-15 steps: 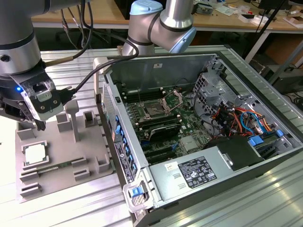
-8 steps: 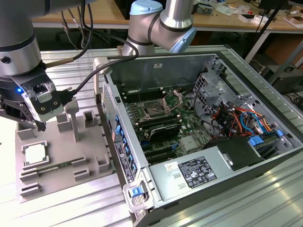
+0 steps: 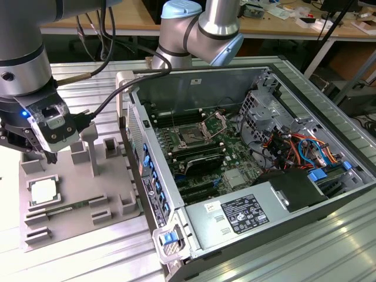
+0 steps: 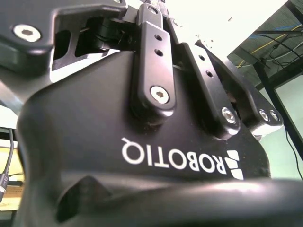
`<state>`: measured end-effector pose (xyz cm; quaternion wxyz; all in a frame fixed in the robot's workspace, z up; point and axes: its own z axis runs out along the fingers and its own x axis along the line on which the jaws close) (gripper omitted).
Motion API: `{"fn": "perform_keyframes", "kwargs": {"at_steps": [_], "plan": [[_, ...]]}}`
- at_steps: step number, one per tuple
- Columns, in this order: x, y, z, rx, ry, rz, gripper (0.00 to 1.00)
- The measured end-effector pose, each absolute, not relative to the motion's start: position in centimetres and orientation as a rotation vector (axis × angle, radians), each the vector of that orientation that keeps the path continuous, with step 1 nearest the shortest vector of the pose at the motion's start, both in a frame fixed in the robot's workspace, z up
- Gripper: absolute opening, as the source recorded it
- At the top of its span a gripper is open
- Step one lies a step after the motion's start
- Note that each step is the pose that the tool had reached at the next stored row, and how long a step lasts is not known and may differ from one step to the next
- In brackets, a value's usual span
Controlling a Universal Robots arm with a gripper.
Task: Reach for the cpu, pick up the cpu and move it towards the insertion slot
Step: 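Reach for the cpu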
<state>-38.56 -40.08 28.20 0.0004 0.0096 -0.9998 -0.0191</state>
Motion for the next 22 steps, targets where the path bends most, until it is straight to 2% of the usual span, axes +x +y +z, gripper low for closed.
{"fn": "perform_keyframes", "kwargs": {"at_steps": [22], "plan": [[-38.56,-40.08,27.49,0.030,-3.140,-0.060,0.11]]}}
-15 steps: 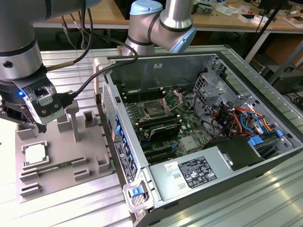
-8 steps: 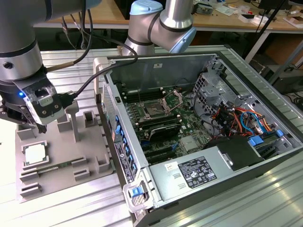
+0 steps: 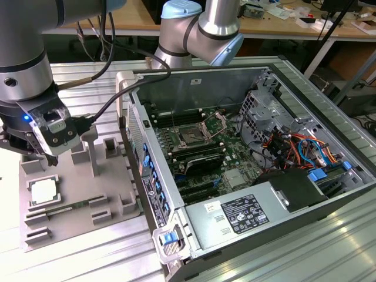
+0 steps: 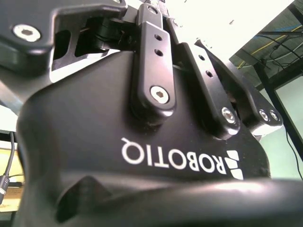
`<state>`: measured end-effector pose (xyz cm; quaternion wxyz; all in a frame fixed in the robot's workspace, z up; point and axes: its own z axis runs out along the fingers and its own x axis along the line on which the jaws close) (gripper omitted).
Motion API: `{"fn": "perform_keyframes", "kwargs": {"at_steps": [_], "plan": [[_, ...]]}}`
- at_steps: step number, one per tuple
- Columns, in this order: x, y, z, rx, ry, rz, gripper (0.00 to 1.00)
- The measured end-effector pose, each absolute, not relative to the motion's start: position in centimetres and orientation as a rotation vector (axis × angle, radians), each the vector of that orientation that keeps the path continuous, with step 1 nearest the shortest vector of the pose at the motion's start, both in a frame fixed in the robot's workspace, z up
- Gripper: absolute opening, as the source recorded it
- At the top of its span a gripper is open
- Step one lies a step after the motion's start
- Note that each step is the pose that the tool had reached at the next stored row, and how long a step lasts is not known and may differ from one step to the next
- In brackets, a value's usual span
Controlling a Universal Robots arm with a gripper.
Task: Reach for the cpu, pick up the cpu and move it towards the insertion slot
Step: 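Reach for the cpu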
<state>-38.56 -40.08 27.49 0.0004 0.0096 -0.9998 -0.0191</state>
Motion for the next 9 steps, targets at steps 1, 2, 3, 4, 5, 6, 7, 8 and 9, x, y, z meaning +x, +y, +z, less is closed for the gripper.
{"fn": "perform_keyframes", "kwargs": {"at_steps": [1,2,3,4,5,6,7,8,9], "plan": [[-38.56,-40.08,27.47,0.030,-3.140,-0.060,0.11],[-38.56,-40.08,27.44,0.030,-3.140,-0.060,0.11],[-38.56,-40.08,27.42,0.030,-3.140,-0.060,0.11],[-38.56,-40.08,27.40,0.030,-3.140,-0.060,0.11],[-38.56,-40.08,27.38,0.030,-3.140,-0.060,0.11],[-38.56,-40.08,27.36,0.030,-3.140,-0.060,0.11],[-38.56,-40.08,27.33,0.030,-3.140,-0.060,0.11],[-38.56,-40.08,27.32,0.030,-3.140,-0.060,0.11],[-38.56,-40.08,27.30,0.030,-3.140,-0.060,0.11]]}}
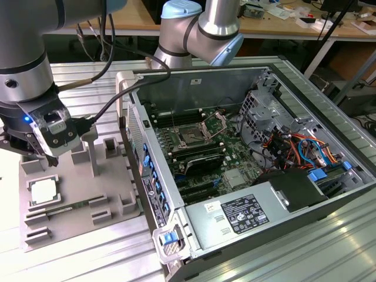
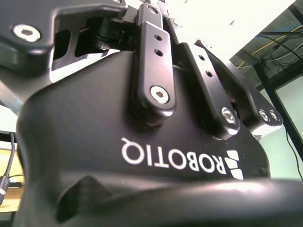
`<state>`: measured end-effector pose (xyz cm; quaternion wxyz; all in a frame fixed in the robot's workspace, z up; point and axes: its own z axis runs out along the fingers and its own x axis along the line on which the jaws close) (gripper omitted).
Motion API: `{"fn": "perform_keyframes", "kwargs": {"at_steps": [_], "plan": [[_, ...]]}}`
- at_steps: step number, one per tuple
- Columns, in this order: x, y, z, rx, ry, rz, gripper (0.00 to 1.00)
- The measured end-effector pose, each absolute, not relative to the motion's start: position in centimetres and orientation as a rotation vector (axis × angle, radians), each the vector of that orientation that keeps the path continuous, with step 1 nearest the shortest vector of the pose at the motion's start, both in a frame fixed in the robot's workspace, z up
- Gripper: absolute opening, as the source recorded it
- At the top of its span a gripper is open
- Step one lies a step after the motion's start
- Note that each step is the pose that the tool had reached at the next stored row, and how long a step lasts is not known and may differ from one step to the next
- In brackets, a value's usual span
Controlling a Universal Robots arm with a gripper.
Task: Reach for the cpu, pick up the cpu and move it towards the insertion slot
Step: 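Reach for the cpu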
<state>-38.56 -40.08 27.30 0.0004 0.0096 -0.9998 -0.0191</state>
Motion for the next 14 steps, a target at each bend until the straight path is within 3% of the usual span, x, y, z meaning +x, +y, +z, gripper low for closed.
{"fn": "perform_keyframes", "kwargs": {"at_steps": [14], "plan": [[-38.56,-40.08,27.03,0.030,-3.140,-0.060,0.11]]}}
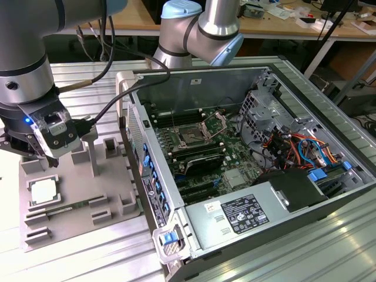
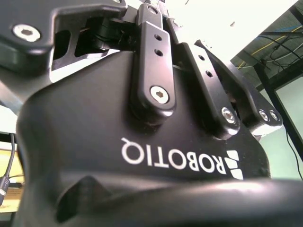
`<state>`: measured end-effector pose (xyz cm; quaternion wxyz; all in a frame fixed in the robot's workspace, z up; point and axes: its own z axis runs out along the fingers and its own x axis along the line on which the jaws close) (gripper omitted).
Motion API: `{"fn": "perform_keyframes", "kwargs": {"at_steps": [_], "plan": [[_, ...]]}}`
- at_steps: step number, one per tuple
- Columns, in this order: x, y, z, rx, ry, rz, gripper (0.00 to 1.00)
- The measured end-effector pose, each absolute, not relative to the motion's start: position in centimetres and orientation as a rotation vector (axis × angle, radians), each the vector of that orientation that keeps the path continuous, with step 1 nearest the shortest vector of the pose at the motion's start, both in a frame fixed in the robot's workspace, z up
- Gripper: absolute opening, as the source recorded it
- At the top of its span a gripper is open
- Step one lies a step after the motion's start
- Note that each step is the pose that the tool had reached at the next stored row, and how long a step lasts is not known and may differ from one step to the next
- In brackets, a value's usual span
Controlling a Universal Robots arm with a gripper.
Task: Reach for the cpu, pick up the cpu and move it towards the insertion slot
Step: 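Reach for the cpu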
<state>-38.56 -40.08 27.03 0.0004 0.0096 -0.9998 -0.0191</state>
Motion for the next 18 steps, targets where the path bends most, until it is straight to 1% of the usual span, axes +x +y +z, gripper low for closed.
{"fn": "perform_keyframes", "kwargs": {"at_steps": [18], "plan": [[-38.56,-40.08,26.50,0.030,-3.140,-0.060,0.11]]}}
